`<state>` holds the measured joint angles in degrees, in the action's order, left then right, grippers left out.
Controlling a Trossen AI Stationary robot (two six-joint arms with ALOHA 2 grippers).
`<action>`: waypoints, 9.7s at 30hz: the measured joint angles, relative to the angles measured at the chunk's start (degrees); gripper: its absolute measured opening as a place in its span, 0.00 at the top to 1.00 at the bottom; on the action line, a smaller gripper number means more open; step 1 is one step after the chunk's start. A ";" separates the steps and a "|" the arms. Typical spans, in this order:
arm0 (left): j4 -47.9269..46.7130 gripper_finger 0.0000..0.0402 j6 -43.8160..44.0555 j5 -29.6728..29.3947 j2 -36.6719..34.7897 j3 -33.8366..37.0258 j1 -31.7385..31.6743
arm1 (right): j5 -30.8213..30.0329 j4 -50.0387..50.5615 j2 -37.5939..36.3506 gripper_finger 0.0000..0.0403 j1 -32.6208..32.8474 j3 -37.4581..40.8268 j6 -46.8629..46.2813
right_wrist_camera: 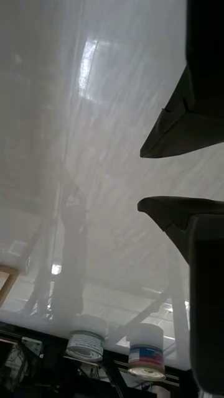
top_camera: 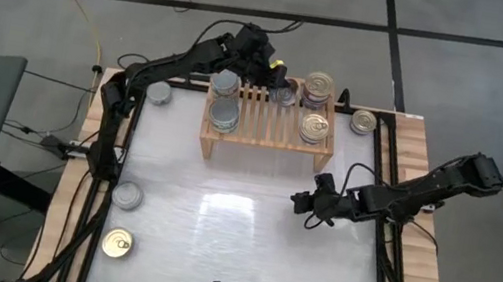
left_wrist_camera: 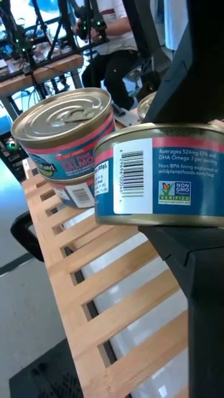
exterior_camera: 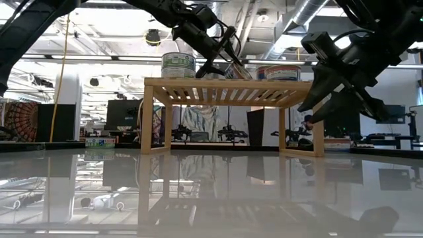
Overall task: Stack canned seafood by type on shelf
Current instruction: Put the blue-pink tuna can on the shelf
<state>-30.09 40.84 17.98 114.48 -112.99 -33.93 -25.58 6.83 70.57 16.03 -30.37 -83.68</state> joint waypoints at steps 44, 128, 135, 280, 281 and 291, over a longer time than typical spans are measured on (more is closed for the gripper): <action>5.35 0.28 -11.56 1.16 -0.83 -7.56 0.80 | 0.02 0.55 0.00 0.67 0.52 0.00 0.24; -30.04 0.55 -10.59 -32.76 5.26 -16.94 13.84 | 0.28 0.17 0.02 0.67 0.81 0.02 4.20; -27.00 0.55 -10.33 -30.20 1.27 -16.95 14.39 | 1.22 1.73 0.02 0.67 0.92 0.02 4.26; -2.05 0.26 -1.27 -40.78 -6.14 36.02 51.72 | 12.96 70.27 15.33 0.91 31.19 -36.93 -27.05; -1.98 0.26 0.15 -40.76 -6.14 36.02 52.03 | 12.96 70.82 16.03 0.89 31.53 -37.43 -25.95; 2.68 0.26 11.20 -41.19 -6.16 36.00 57.81 | 13.42 71.65 14.56 0.61 36.40 -36.74 -25.35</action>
<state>-27.40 52.05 -23.22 108.31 -76.99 23.88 -12.17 78.48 85.12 52.43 -67.11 -109.03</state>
